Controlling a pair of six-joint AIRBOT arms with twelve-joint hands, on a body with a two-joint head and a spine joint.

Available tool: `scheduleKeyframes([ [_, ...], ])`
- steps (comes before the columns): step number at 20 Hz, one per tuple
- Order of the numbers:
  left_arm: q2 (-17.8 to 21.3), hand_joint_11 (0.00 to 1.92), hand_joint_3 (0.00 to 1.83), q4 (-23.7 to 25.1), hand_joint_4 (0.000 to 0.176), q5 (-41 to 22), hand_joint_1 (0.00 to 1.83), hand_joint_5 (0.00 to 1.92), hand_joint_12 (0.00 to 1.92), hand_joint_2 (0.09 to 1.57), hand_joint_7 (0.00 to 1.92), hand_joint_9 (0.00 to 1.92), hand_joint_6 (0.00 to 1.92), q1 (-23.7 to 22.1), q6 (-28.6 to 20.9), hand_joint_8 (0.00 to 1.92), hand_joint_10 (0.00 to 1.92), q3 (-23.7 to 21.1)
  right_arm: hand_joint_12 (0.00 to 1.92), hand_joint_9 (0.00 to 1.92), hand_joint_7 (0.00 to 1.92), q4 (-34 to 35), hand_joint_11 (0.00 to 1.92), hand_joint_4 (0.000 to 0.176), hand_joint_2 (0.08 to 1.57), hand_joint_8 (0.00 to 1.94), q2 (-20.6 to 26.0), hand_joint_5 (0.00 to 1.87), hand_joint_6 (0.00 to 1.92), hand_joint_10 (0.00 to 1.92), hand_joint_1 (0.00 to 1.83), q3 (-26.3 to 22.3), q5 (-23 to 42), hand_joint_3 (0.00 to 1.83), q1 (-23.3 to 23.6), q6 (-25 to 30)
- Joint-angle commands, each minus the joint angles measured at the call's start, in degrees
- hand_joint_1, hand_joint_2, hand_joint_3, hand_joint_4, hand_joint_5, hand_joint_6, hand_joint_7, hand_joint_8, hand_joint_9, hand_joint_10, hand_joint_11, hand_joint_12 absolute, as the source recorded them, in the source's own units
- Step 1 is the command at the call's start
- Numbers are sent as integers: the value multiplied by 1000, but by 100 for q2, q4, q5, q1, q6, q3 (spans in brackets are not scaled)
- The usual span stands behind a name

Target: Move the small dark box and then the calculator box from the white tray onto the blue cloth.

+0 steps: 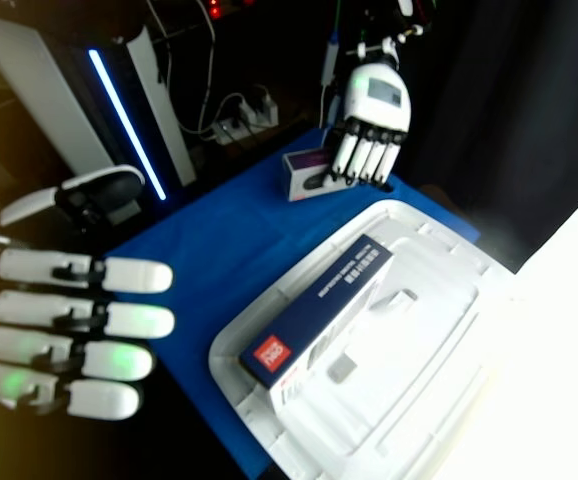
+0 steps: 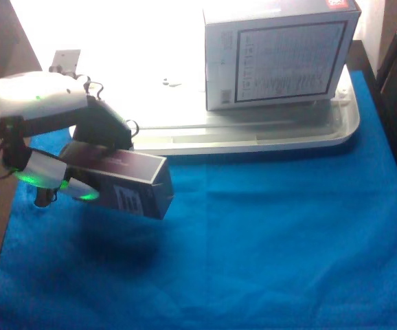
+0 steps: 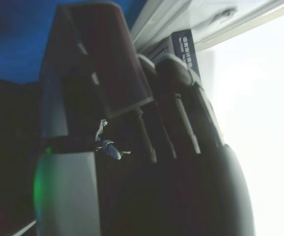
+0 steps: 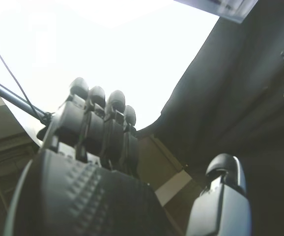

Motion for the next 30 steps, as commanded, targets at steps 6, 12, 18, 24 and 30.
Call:
scheduleKeyframes([
  [6, -123, 691, 0, -248, 0, -418, 1242, 944, 1371, 1112, 1036, 972, 882, 11, -117, 1058, 829, 60, 5, 319, 499, 84, 265, 13, 831, 5, -17, 345, 3, 0, 384, -1, 686, 8, 76, 68],
  [12, -56, 374, 2, -437, 0, -663, 1047, 824, 1046, 952, 859, 796, 68, 12, -120, 65, 214, 52, 5, 318, 503, 81, 269, 18, 826, 5, -21, 315, 0, 2, 396, 2, 686, 3, 76, 68],
  [18, 198, 116, 3, -596, 0, -979, 937, 536, 1510, 919, 611, 612, 0, 10, -120, 0, 143, -117, 0, 260, 457, 74, 208, 155, 808, 0, -21, 184, 0, 0, 424, 6, 685, 0, 77, 68],
  [24, 651, 60, 2, -1333, 36, -1417, 833, 425, 1500, 812, 573, 474, 0, -29, 604, 2, 345, -354, 20, 196, 314, -132, 252, 146, 792, 0, -26, 192, 8, 2, 588, 254, 86, 0, 317, 137],
  [30, 724, 63, 1, -2152, 94, -1664, 707, 332, 1380, 882, 516, 520, 0, -34, 1106, 0, 166, -192, 55, 267, 431, -1142, 345, 122, 686, 2, -289, 257, 6, 10, 710, 884, -1720, 0, 1533, 289],
])
